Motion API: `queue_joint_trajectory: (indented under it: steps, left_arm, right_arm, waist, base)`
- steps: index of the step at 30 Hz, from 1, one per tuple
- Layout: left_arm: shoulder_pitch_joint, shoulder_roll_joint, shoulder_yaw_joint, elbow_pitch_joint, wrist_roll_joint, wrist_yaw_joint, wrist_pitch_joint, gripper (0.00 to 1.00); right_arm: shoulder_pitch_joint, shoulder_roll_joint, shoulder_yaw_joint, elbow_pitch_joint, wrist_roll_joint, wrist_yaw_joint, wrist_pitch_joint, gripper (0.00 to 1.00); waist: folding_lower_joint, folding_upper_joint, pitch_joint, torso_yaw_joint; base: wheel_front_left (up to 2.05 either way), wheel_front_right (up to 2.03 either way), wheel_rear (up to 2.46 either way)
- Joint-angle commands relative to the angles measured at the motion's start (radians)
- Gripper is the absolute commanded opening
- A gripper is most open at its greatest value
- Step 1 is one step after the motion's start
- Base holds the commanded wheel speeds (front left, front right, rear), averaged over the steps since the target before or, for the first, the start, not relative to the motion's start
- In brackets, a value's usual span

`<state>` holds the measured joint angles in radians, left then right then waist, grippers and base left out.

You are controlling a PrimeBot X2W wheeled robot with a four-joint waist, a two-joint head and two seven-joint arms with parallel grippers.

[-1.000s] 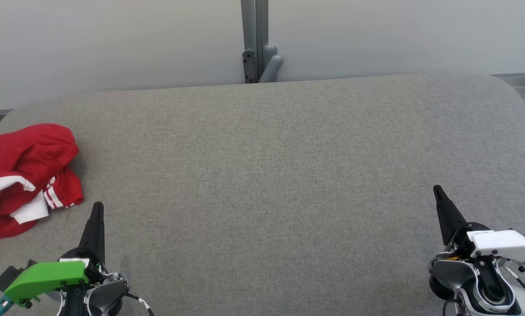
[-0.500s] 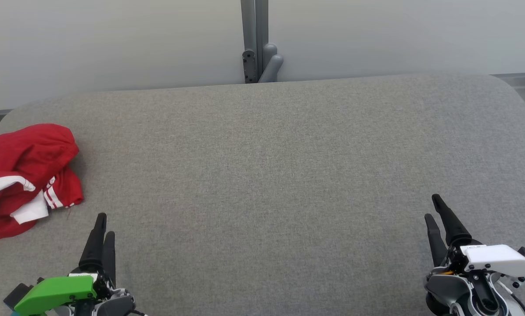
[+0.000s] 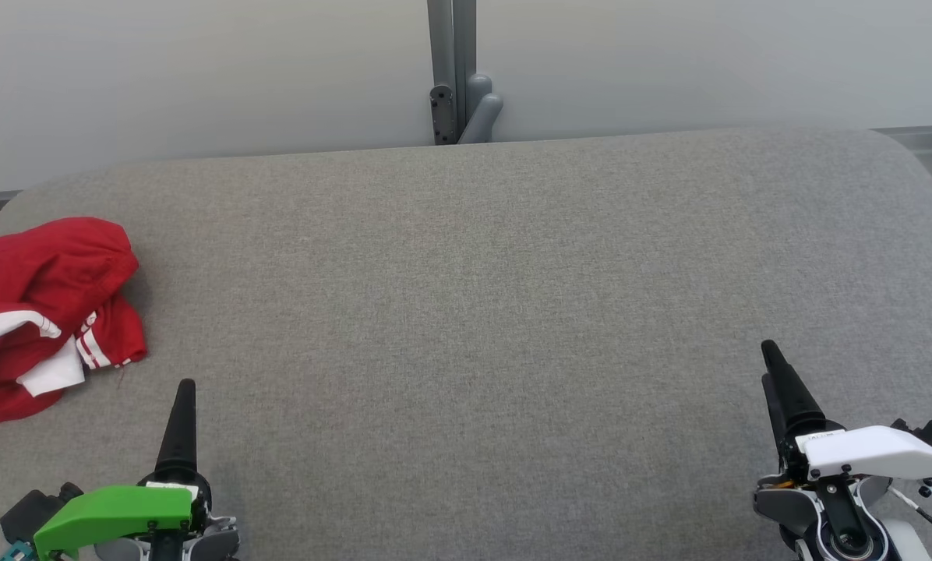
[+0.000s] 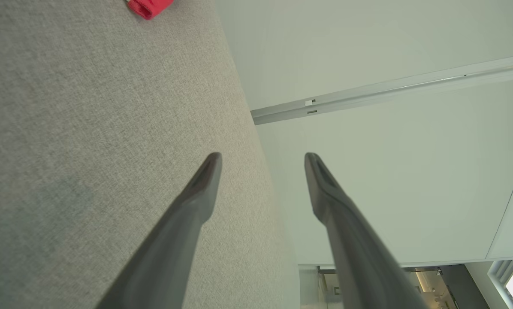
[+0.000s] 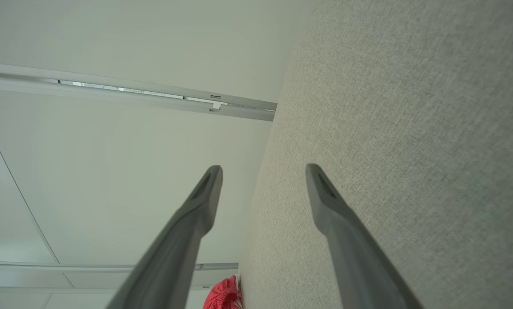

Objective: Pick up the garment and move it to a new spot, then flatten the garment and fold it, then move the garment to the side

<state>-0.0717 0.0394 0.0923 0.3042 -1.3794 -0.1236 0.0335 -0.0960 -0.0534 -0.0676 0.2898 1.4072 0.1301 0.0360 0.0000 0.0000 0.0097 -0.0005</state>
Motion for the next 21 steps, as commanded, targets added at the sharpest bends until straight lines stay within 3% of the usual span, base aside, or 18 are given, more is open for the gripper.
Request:
queue_joint_trajectory:
  steps: [1,21]
  left_arm:
    - [-0.025,0.009,-0.002,-0.013,0.059,-0.004,-0.011,1.0]
    - [-0.019,0.019,-0.058,0.003,0.488,0.004,-0.089,1.0]
  right_arm:
    - [-0.028,-0.009,0.003,-0.02,-0.049,0.0,-0.013,1.0]
    - [-0.029,-0.026,0.047,0.0,-0.44,0.0,-0.091,1.0]
  waist:
    - [0.0,0.0,0.001,0.0]
    - [0.0,0.0,0.008,-0.007]
  base:
    - [0.0,0.0,0.0]
    - [0.0,0.0,0.0]
